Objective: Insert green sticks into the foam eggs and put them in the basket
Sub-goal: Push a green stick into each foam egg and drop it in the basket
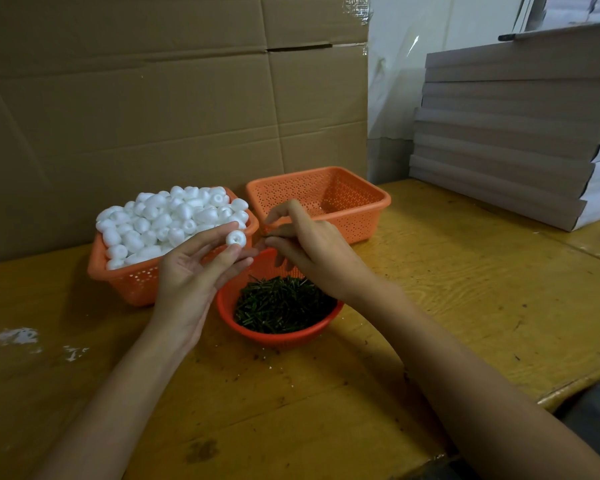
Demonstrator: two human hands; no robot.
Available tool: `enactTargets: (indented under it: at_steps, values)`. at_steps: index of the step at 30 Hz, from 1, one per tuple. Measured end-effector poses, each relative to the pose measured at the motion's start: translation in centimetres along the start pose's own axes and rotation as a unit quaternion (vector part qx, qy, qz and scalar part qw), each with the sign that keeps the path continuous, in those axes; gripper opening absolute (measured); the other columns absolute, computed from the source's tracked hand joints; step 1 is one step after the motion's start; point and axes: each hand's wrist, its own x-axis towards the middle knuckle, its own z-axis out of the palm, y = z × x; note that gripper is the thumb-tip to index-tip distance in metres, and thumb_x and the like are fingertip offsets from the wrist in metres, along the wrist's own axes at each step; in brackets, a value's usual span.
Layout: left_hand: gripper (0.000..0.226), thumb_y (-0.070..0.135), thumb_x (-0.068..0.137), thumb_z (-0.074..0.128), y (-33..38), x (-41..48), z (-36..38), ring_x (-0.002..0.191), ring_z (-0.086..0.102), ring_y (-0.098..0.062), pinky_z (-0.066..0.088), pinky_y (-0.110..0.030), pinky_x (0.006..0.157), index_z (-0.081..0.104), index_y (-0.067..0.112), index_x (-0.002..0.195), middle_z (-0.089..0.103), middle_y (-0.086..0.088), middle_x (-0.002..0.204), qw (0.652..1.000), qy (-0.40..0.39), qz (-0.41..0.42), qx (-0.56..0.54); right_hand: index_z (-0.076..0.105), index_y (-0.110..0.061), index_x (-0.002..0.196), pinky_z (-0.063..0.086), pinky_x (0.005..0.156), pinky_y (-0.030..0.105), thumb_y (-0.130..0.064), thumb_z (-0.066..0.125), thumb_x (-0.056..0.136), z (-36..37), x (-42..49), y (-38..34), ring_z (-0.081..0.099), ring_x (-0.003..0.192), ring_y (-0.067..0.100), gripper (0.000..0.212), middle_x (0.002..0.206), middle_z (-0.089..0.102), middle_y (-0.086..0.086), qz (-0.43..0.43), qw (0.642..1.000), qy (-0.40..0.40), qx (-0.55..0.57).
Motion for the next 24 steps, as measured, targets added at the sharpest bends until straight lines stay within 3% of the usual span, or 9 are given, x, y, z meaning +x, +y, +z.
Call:
enactTargets:
  at_steps: [5,12,17,24]
  values:
    - [0.031,0.017,0.085,0.08,-0.19,-0.06,-0.05,0.108,0.078,-0.034,0.064,-0.031,0.088,0.082,0.022,0.116,0.075,-0.01,0.13,1.0,0.001,0.001,0.024,0.057,-0.005,0.108,0.06,0.064,0.041,-0.018,0.065,0.104,-0.12,-0.04,0.21,0.074,0.071,0.009,0.017,0.093,0.08,-0.002,-0.011,0.999,0.048,0.024]
    - [0.034,0.022,0.077,0.087,-0.03,-0.1,-0.07,0.109,0.077,-0.034,0.064,-0.03,0.088,0.081,0.023,0.111,0.077,-0.012,0.125,0.999,-0.005,-0.002,0.038,0.079,-0.008,0.104,0.06,0.072,0.035,-0.018,0.074,0.097,-0.35,0.12,0.33,0.072,0.082,0.004,0.012,0.094,0.079,-0.003,-0.035,0.994,0.104,0.01]
    - [0.034,0.024,0.075,0.089,-0.31,-0.02,-0.16,0.11,0.077,-0.035,0.063,-0.03,0.088,0.082,0.022,0.109,0.077,-0.013,0.124,0.999,0.003,0.007,0.043,0.076,-0.007,0.111,0.061,0.077,0.036,-0.014,0.071,0.099,-0.13,0.03,0.22,0.075,0.091,0.008,0.014,0.1,0.079,-0.002,-0.047,0.996,0.068,0.018]
    - [0.038,0.025,0.074,0.09,-0.55,0.14,-0.54,0.108,0.078,-0.036,0.063,-0.031,0.089,0.082,0.02,0.11,0.077,-0.014,0.122,0.999,0.017,0.012,0.045,0.07,-0.005,0.108,0.062,0.079,0.036,-0.014,0.073,0.099,0.13,-0.06,0.34,0.076,0.096,0.006,0.014,0.1,0.08,-0.003,-0.055,0.995,0.082,0.033]
